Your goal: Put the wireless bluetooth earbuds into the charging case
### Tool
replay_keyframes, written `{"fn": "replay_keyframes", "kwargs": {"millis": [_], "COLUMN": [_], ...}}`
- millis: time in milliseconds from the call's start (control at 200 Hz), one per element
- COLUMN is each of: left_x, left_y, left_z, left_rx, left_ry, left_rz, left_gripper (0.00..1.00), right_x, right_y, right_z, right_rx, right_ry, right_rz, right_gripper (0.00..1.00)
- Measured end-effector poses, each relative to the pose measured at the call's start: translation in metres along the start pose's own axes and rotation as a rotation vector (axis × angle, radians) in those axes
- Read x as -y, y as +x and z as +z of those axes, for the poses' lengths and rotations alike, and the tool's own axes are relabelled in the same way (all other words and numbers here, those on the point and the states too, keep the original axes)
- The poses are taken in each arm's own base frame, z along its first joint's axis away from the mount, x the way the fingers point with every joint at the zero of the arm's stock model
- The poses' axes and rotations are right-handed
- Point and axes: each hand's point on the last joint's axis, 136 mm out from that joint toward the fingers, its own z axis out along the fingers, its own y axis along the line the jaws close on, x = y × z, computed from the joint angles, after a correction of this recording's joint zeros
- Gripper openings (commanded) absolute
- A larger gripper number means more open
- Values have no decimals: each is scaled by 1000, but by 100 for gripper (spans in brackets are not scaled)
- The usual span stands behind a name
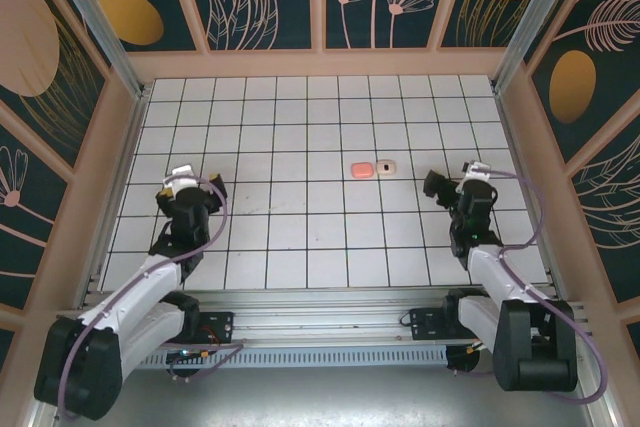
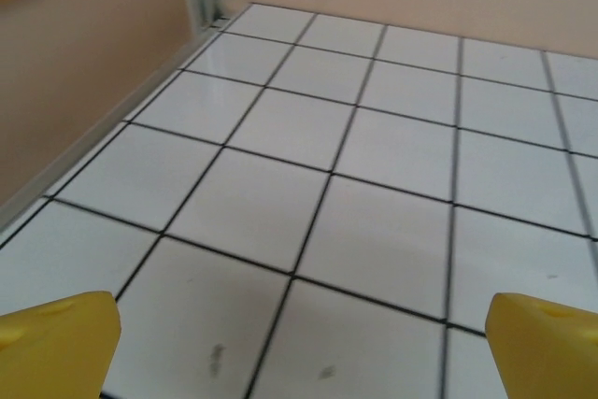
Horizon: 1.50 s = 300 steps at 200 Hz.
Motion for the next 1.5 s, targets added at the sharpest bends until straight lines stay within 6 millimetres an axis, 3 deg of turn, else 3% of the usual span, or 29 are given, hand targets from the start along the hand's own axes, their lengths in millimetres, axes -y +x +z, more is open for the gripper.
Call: {"fn": "replay_keyframes", "kwargs": {"millis": [165,255,425,525,621,731,891,986,1141,1246,1331,1501], "left_x": [-27,-37,-36,-36,-32,-22,-8,-2,-15,-8,-7,-3], "left_y": [8,17,-28,-40,-35,-17,2,-1,2,-15,-24,-19], "left_z": [-10,-13,-23,-25,-17,-4,20,36,51,64,68,69], "left_rx": [141,158,337,390,376,315,242,246,227,240,257,233], "left_ry": [-22,-42,-25,-21,-11,15,47,64,47,87,105,130], "left_rz": [-20,-17,-85,-96,-73,-18,69,82,60,39,24,25], "left_gripper": [99,99,99,99,99,99,99,99,99,99,99,99], "right_x": [16,15,1,-6,-12,-14,-19,-22,-23,-23,-22,-22], "right_y": [20,16,4,2,2,13,3,-5,-9,-8,-7,-7], "right_z": [-1,2,12,25,36,41,42,45,46,46,47,47], "right_rx": [48,84,147,146,155,131,169,184,189,183,180,181], "right_ry": [13,-4,-80,-118,-142,-150,-166,-183,-192,-192,-188,-185], "right_rz": [-29,-53,-93,-100,-112,-126,-141,-141,-141,-140,-140,-139], "right_gripper": [99,99,99,99,99,99,99,99,99,99,99,99]}}
